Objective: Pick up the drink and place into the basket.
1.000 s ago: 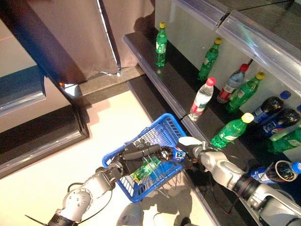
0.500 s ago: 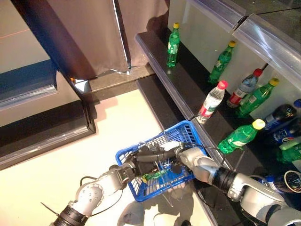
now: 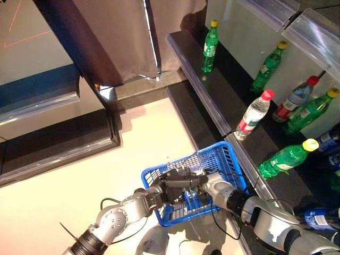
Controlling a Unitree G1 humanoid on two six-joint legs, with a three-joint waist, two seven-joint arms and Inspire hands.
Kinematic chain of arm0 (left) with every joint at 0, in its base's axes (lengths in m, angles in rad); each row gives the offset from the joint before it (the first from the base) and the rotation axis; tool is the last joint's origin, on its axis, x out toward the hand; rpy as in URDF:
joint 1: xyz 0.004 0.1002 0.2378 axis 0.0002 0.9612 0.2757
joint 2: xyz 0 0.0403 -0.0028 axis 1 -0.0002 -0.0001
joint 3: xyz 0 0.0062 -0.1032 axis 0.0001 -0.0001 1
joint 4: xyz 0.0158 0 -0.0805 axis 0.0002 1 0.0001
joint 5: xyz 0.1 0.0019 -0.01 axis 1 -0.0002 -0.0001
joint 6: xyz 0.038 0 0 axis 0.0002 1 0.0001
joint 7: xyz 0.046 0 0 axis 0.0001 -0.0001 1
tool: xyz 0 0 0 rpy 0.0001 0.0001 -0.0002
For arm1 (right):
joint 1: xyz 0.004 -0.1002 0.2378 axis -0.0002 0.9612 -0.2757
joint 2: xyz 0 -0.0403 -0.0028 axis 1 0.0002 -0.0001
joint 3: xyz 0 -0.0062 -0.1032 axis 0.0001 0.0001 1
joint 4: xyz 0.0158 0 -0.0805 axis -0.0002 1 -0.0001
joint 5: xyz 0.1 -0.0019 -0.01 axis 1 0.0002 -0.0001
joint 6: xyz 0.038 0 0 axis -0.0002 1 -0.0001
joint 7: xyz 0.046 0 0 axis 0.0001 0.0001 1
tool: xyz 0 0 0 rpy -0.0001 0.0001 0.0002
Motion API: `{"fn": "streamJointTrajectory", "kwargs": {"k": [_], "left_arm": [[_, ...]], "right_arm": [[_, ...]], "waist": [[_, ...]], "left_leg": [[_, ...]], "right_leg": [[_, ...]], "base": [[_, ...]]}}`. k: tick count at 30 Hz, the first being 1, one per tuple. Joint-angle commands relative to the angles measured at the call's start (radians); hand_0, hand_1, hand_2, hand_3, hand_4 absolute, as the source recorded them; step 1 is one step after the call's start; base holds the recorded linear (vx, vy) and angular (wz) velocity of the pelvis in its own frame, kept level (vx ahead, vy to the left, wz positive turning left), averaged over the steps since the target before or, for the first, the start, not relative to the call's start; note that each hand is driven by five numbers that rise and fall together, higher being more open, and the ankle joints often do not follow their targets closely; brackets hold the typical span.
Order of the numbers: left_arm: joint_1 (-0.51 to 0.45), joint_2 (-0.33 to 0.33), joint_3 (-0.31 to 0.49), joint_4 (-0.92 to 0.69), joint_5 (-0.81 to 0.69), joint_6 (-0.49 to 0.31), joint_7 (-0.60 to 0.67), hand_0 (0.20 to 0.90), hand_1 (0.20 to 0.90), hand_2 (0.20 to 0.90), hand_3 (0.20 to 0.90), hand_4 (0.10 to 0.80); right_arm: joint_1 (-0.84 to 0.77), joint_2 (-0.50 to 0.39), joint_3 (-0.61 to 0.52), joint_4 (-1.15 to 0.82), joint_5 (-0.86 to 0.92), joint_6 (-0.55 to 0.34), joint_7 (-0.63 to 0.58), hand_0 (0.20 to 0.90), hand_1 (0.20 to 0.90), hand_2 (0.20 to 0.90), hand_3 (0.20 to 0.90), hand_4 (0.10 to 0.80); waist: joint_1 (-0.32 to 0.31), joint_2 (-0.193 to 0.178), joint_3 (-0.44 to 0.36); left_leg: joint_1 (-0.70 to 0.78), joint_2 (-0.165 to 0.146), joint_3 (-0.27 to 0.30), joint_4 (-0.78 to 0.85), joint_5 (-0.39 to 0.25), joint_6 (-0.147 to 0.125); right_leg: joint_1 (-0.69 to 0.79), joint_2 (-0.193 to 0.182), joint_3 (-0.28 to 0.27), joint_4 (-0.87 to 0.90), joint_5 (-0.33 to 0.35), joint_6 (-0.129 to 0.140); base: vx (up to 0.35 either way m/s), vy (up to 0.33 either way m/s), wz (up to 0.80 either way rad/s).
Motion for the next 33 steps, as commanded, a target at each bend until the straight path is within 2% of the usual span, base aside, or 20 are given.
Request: {"fn": "streamJointTrajectory", "kwargs": {"k": [1, 7, 15, 16, 17, 18, 19, 20, 25, 33], "left_arm": [[-0.232, -0.236, -0.03, -0.231, -0.153, -0.182, -0.204, 0.3, 0.3, 0.3, 0.2, 0.1], [-0.242, -0.198, -0.03, -0.215, -0.155, -0.239, -0.266, 0.3, 0.3, 0.3, 0.2, 0.1], [-0.213, -0.15, -0.007, -0.243, -0.178, -0.236, -0.298, 0.3, 0.3, 0.3, 0.2, 0.1], [-0.211, -0.152, -0.006, -0.241, -0.177, -0.233, -0.302, 0.3, 0.3, 0.3, 0.2, 0.1], [-0.208, -0.151, -0.004, -0.241, -0.176, -0.232, -0.306, 0.3, 0.3, 0.3, 0.2, 0.1], [-0.206, -0.147, 0.0, -0.24, -0.181, -0.231, -0.309, 0.3, 0.3, 0.3, 0.2, 0.1], [-0.205, -0.147, 0.005, -0.238, -0.185, -0.229, -0.313, 0.3, 0.3, 0.3, 0.2, 0.1], [-0.203, -0.147, 0.008, -0.237, -0.186, -0.226, -0.314, 0.3, 0.3, 0.3, 0.2, 0.1], [-0.204, -0.133, 0.022, -0.24, -0.213, -0.221, -0.314, 0.3, 0.3, 0.3, 0.2, 0.1], [-0.193, -0.114, 0.046, -0.238, -0.214, -0.237, -0.301, 0.3, 0.3, 0.3, 0.2, 0.1]], "right_arm": [[-0.184, 0.106, -0.001, 0.073, -0.046, -0.03, -0.207, 0.3, 0.3, 0.3, 0.2, 0.1], [-0.216, 0.031, 0.007, 0.069, -0.157, -0.024, -0.194, 0.3, 0.3, 0.3, 0.2, 0.1], [-0.219, -0.023, 0.025, 0.05, -0.149, -0.012, -0.217, 0.3, 0.3, 0.3, 0.2, 0.1], [-0.219, -0.021, 0.02, 0.054, -0.151, -0.014, -0.226, 0.38, 0.38, 0.38, 0.293, 0.193], [-0.218, -0.02, 0.017, 0.058, -0.151, -0.017, -0.234, 0.568, 0.568, 0.568, 0.513, 0.413], [-0.213, -0.021, 0.012, 0.064, -0.149, -0.023, -0.249, 0.681, 0.681, 0.681, 0.645, 0.545], [-0.211, -0.018, 0.007, 0.071, -0.153, -0.026, -0.254, 0.728, 0.728, 0.728, 0.7, 0.6], [-0.208, -0.016, 0.005, 0.072, -0.157, -0.026, -0.255, 0.9, 0.9, 0.9, 0.9, 0.8], [-0.197, -0.023, -0.006, 0.079, -0.154, -0.031, -0.287, 0.9, 0.9, 0.9, 0.9, 0.8], [-0.192, -0.055, -0.028, 0.017, -0.046, -0.043, -0.385, 0.9, 0.9, 0.9, 0.9, 0.8]], "waist": [[0.045, 0.03, -0.076], [0.034, 0.048, -0.036], [0.036, 0.048, -0.018], [0.036, 0.048, -0.017], [0.036, 0.048, -0.017], [0.036, 0.048, -0.018], [0.036, 0.047, -0.019], [0.036, 0.047, -0.021], [0.034, 0.045, -0.03], [0.024, 0.036, -0.044]], "left_leg": [[0.09, 0.045, 0.036, 0.005, -0.176, -0.011], [0.057, 0.029, 0.039, 0.0, -0.167, -0.001], [0.051, 0.026, 0.047, -0.003, -0.165, 0.004], [0.051, 0.027, 0.048, -0.003, -0.165, 0.005], [0.052, 0.027, 0.049, -0.003, -0.166, 0.005], [0.052, 0.028, 0.051, -0.003, -0.167, 0.004], [0.053, 0.029, 0.053, -0.003, -0.167, 0.004], [0.054, 0.03, 0.054, -0.003, -0.167, 0.004], [0.058, 0.035, 0.059, -0.003, -0.168, 0.001], [0.071, 0.042, 0.063, -0.003, -0.168, -0.003]], "right_leg": [[-0.168, -0.042, 0.041, 0.013, 0.114, -0.043], [-0.211, -0.05, 0.044, 0.016, 0.129, -0.038], [-0.224, -0.054, 0.037, 0.018, 0.135, -0.038], [-0.225, -0.054, 0.037, 0.019, 0.136, -0.038], [-0.225, -0.054, 0.037, 0.019, 0.135, -0.038], [-0.226, -0.054, 0.036, 0.019, 0.135, -0.039], [-0.225, -0.053, 0.036, 0.019, 0.134, -0.039], [-0.225, -0.052, 0.037, 0.018, 0.134, -0.039], [-0.222, -0.05, 0.037, 0.017, 0.134, -0.039], [-0.212, -0.041, 0.041, 0.011, 0.134, -0.041]], "base": [[-0.096, 0.069, 0.05], [-0.106, 0.051, 0.05], [-0.03, 0.01, 0.04], [0.0, 0.0, 0.0], [0.0, 0.0, 0.0], [0.0, 0.0, 0.0], [0.0, 0.0, 0.0], [0.0, 0.0, 0.0], [0.0, 0.0, 0.0], [0.004, -0.001, 0.0]]}}
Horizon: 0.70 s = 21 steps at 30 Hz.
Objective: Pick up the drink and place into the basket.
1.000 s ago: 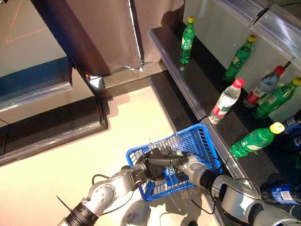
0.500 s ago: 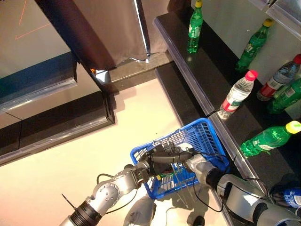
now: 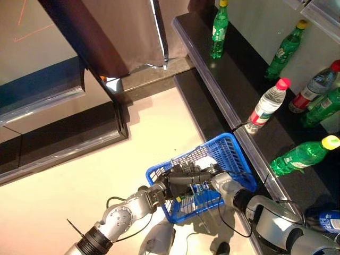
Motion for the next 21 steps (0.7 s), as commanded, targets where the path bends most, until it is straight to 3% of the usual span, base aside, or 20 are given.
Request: {"fn": "streamJointTrajectory", "kwargs": {"k": [1, 12, 17, 21], "left_arm": [[-0.168, -0.132, 0.08, -0.318, -0.172, -0.155, -0.228, 0.3, 0.3, 0.3, 0.2, 0.1], [-0.11, -0.102, 0.161, -0.325, -0.176, -0.162, -0.138, 0.3, 0.3, 0.3, 0.2, 0.1], [-0.007, -0.091, 0.267, -0.345, -0.19, -0.127, -0.094, 0.3, 0.3, 0.3, 0.2, 0.1], [0.07, -0.077, 0.332, -0.364, -0.135, -0.15, -0.095, 0.3, 0.3, 0.3, 0.2, 0.1]], "right_arm": [[-0.173, 0.011, -0.003, -0.029, 0.055, -0.004, -0.098, 0.9, 0.9, 0.9, 0.9, 0.8], [-0.136, -0.073, -0.098, -0.249, 0.252, 0.045, -0.221, 0.9, 0.9, 0.9, 0.9, 0.8], [-0.006, -0.148, -0.183, -0.501, 0.255, 0.122, -0.238, 0.9, 0.9, 0.9, 0.9, 0.8], [0.121, -0.228, -0.259, -0.647, 0.275, 0.107, -0.26, 0.9, 0.9, 0.9, 0.9, 0.8]], "waist": [[0.027, -0.003, -0.064], [0.015, -0.018, -0.092], [-0.001, -0.034, -0.111], [-0.012, -0.043, -0.123]], "left_leg": [[0.132, 0.048, 0.073, -0.003, -0.184, -0.003], [0.164, 0.061, 0.072, -0.003, -0.187, -0.015], [0.182, 0.074, 0.077, -0.003, -0.192, -0.021], [0.196, 0.083, 0.084, -0.003, -0.196, -0.023]], "right_leg": [[-0.162, -0.042, 0.042, 0.01, 0.135, -0.044], [-0.129, -0.037, 0.041, 0.004, 0.132, -0.043], [-0.113, -0.03, 0.047, -0.001, 0.127, -0.04], [-0.1, -0.025, 0.053, -0.004, 0.123, -0.038]], "base": [[0.036, -0.004, 0.0], [0.051, -0.013, 0.0], [0.051, -0.027, -0.01], [0.043, -0.024, -0.05]]}}
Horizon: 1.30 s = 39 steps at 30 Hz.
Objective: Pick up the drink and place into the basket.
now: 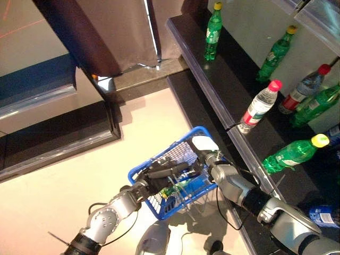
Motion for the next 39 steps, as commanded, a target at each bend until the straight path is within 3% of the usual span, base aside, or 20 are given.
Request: {"fn": "streamJointTrajectory", "kwargs": {"k": [1, 9, 13, 20, 22, 24, 33, 39], "left_arm": [[-0.057, -0.09, 0.088, -0.366, -0.125, -0.153, -0.148, 0.3, 0.3, 0.3, 0.2, 0.1], [0.088, -0.118, 0.177, -0.291, -0.022, -0.207, -0.077, 0.3, 0.3, 0.3, 0.2, 0.1], [0.137, -0.119, 0.183, -0.218, 0.061, -0.299, -0.07, 0.3, 0.3, 0.3, 0.2, 0.1], [0.173, -0.129, 0.185, -0.073, 0.179, -0.405, -0.065, 0.3, 0.3, 0.3, 0.2, 0.1], [0.19, -0.131, 0.188, -0.036, 0.202, -0.426, -0.069, 0.3, 0.3, 0.3, 0.2, 0.1], [0.223, -0.139, 0.201, 0.039, 0.212, -0.457, -0.12, 0.3, 0.3, 0.3, 0.2, 0.1], [0.252, -0.153, 0.196, 0.223, 0.255, -0.514, -0.162, 0.3, 0.3, 0.3, 0.2, 0.1], [0.252, -0.17, 0.184, 0.286, 0.242, -0.55, -0.191, 0.3, 0.3, 0.3, 0.2, 0.1]], "right_arm": [[0.005, -0.067, -0.032, -0.085, 0.006, -0.018, -0.09, 0.9, 0.9, 0.9, 0.9, 0.8], [0.322, -0.173, -0.24, -0.379, 0.086, -0.123, -0.137, 0.9, 0.9, 0.9, 0.9, 0.8], [0.429, -0.198, -0.312, -0.434, 0.19, -0.195, -0.142, 0.9, 0.9, 0.9, 0.9, 0.8], [0.544, -0.163, -0.376, -0.418, 0.349, -0.327, -0.071, 0.9, 0.9, 0.9, 0.9, 0.8], [0.587, -0.145, -0.393, -0.416, 0.485, -0.355, -0.033, 0.9, 0.9, 0.9, 0.9, 0.8], [0.653, -0.112, -0.421, -0.384, 0.533, -0.433, 0.015, 0.9, 0.9, 0.9, 0.9, 0.8], [0.724, -0.054, -0.444, -0.29, 0.713, -0.515, 0.155, 0.9, 0.9, 0.9, 0.9, 0.8], [0.719, -0.023, -0.437, -0.218, 0.732, -0.527, 0.134, 0.9, 0.9, 0.9, 0.9, 0.8]], "waist": [[0.018, 0.008, -0.151], [-0.024, -0.015, -0.172], [-0.04, -0.024, -0.177], [-0.072, -0.035, -0.191], [-0.079, -0.036, -0.195], [-0.089, -0.039, -0.199], [-0.106, -0.04, -0.207], [-0.107, -0.04, -0.211]], "left_leg": [[0.161, 0.076, 0.076, -0.003, -0.189, -0.031], [0.198, 0.092, 0.098, -0.003, -0.203, -0.038], [0.215, 0.104, 0.114, -0.003, -0.207, -0.044], [0.229, 0.12, 0.139, -0.003, -0.204, -0.053], [0.23, 0.122, 0.143, -0.003, -0.203, -0.054], [0.236, 0.126, 0.155, -0.003, -0.204, -0.054], [0.24, 0.134, 0.179, -0.003, -0.206, -0.057], [0.239, 0.141, 0.19, -0.003, -0.205, -0.062]], "right_leg": [[-0.128, -0.023, 0.044, -0.011, 0.122, -0.038], [-0.102, -0.009, 0.07, -0.012, 0.111, -0.028], [-0.091, -0.001, 0.075, -0.012, 0.108, -0.026], [-0.082, 0.007, 0.078, -0.012, 0.108, -0.026], [-0.083, 0.007, 0.079, -0.012, 0.109, -0.025], [-0.082, 0.007, 0.081, -0.012, 0.111, -0.025], [-0.088, 0.002, 0.083, -0.012, 0.114, -0.019], [-0.093, -0.005, 0.072, -0.012, 0.118, -0.015]], "base": [[0.041, -0.024, -0.04], [0.033, -0.031, -0.11], [-0.003, -0.058, -0.15], [-0.013, -0.035, -0.05], [-0.02, -0.027, -0.07], [-0.007, -0.014, -0.1], [-0.021, -0.013, -0.07], [-0.024, -0.024, -0.08]]}}
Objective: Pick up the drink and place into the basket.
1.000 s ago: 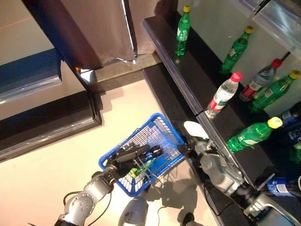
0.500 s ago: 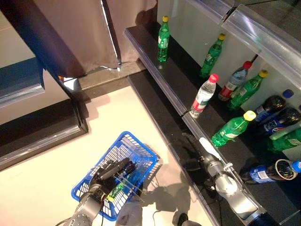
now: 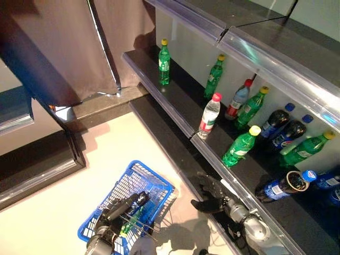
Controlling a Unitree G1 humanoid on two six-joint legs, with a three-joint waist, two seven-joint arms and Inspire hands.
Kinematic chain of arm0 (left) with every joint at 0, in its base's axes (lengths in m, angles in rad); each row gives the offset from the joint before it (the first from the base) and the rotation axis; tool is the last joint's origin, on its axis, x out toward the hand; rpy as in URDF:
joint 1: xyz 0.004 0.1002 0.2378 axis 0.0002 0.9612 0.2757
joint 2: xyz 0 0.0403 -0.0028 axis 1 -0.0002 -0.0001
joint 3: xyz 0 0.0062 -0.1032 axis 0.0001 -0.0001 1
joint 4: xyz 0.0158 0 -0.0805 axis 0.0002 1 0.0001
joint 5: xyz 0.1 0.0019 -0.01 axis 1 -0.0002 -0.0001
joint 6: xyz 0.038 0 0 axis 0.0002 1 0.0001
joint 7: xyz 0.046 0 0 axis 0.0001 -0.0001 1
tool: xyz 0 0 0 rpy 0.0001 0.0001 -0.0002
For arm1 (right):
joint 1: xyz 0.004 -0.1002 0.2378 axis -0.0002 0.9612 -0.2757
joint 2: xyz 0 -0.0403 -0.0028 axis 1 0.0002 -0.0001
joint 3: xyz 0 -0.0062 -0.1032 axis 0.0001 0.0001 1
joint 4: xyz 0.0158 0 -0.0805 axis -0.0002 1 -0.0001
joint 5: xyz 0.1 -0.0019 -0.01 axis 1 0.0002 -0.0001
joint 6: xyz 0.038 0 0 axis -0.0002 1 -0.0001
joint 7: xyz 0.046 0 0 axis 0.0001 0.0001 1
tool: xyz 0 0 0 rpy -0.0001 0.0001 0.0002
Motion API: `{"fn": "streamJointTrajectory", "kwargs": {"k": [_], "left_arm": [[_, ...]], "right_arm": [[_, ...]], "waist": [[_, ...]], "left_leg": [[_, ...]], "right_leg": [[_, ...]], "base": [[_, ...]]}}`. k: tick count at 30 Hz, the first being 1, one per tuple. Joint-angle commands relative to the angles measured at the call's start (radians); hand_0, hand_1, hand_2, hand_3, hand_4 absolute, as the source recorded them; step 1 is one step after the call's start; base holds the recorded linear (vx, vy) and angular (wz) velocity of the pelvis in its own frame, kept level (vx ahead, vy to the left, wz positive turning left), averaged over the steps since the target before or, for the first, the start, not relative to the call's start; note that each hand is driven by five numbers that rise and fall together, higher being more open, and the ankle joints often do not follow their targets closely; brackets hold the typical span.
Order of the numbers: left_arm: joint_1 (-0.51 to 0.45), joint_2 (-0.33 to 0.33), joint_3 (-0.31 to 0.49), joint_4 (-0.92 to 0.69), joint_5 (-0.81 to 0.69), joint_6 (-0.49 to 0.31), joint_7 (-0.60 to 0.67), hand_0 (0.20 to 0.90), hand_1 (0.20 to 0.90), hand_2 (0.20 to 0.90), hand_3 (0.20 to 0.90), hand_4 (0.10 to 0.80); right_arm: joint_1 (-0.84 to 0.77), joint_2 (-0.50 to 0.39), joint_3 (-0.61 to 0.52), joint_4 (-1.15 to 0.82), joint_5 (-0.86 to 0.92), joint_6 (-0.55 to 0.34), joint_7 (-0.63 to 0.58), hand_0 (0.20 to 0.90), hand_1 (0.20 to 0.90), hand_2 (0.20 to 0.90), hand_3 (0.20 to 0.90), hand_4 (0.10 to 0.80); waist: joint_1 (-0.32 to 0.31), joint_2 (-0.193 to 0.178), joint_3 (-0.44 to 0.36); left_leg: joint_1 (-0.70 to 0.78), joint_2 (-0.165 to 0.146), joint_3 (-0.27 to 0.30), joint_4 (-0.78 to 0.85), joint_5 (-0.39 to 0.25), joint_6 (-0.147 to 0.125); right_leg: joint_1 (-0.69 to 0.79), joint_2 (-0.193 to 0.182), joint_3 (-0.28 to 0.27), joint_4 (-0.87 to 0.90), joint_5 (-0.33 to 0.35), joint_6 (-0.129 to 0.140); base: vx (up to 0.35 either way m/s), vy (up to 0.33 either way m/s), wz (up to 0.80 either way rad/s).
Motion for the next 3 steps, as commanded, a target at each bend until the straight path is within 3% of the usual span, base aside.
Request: {"fn": "streamJointTrajectory", "kwargs": {"k": [1, 3], "left_arm": [[-0.065, 0.002, 0.001, -0.124, 0.02, -0.18, -0.166, 0.3, 0.3, 0.3, 0.2, 0.1], [-0.068, 0.002, -0.008, -0.12, 0.018, -0.187, -0.165, 0.3, 0.3, 0.3, 0.2, 0.1]], "right_arm": [[-0.041, 0.008, -0.006, 0.014, 0.049, -0.117, -0.016, 0.9, 0.9, 0.9, 0.9, 0.8], [-0.052, 0.011, 0.0, 0.03, 0.056, -0.119, -0.023, 0.9, 0.9, 0.9, 0.9, 0.8]], "waist": [[0.009, 0.037, -0.115], [0.009, 0.038, -0.115]], "left_leg": [[0.153, 0.069, 0.044, 0.005, -0.186, -0.047], [0.154, 0.07, 0.044, 0.005, -0.186, -0.048]], "right_leg": [[-0.114, -0.026, -0.034, -0.014, 0.104, 0.007], [-0.114, -0.026, -0.036, -0.014, 0.103, 0.006]], "base": [[0.0, 0.0, 0.0], [0.0, 0.0, 0.0]]}}
